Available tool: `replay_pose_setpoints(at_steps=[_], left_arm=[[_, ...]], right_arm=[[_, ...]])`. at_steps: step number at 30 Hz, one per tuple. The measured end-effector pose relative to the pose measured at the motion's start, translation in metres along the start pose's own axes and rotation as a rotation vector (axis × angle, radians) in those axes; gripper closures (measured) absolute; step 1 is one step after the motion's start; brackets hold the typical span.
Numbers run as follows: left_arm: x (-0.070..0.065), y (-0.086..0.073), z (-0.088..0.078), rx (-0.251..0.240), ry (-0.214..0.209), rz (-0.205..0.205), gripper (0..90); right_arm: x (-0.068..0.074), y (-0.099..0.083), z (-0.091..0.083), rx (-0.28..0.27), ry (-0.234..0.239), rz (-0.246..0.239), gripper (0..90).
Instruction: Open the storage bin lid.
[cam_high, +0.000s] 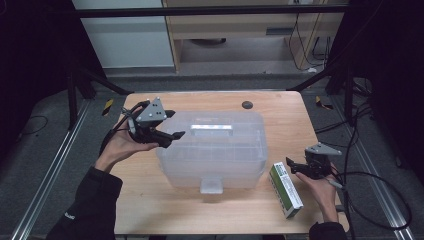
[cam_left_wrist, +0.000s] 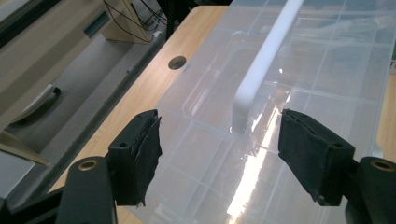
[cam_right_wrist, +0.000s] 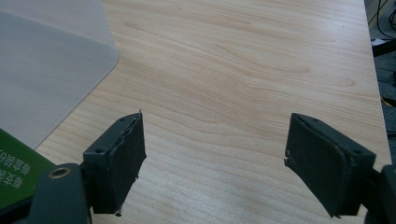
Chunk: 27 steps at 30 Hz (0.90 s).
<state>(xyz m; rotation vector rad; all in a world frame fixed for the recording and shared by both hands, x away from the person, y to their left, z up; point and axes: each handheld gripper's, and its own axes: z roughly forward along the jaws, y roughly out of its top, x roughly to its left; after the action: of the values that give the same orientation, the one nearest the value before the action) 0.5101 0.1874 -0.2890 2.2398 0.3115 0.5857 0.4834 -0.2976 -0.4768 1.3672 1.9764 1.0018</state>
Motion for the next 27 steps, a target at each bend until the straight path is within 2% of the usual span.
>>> replay_pose_setpoints(at_steps=[1, 4, 6, 12, 27], left_arm=[[0.0, 0.001, 0.002, 0.007, -0.012, 0.016, 29.1], [-0.002, 0.005, 0.004, 0.028, -0.016, 0.027, 29.2], [-0.003, 0.007, 0.004, 0.044, -0.005, 0.025, 29.3], [-0.008, 0.015, 0.005, 0.075, 0.003, 0.065, 29.7], [-0.022, 0.033, 0.016, 0.121, 0.024, 0.14, 30.5]], right_arm=[[0.0, 0.0, 0.0, 0.001, 0.003, 0.001, 21.0], [0.0, 0.0, 0.001, 0.008, 0.004, 0.001, 21.3], [0.001, 0.0, 0.001, 0.015, 0.008, 0.001, 21.5], [0.002, 0.001, 0.002, 0.021, 0.01, -0.005, 21.7], [0.001, -0.001, 0.003, 0.047, 0.009, -0.012, 22.3]])
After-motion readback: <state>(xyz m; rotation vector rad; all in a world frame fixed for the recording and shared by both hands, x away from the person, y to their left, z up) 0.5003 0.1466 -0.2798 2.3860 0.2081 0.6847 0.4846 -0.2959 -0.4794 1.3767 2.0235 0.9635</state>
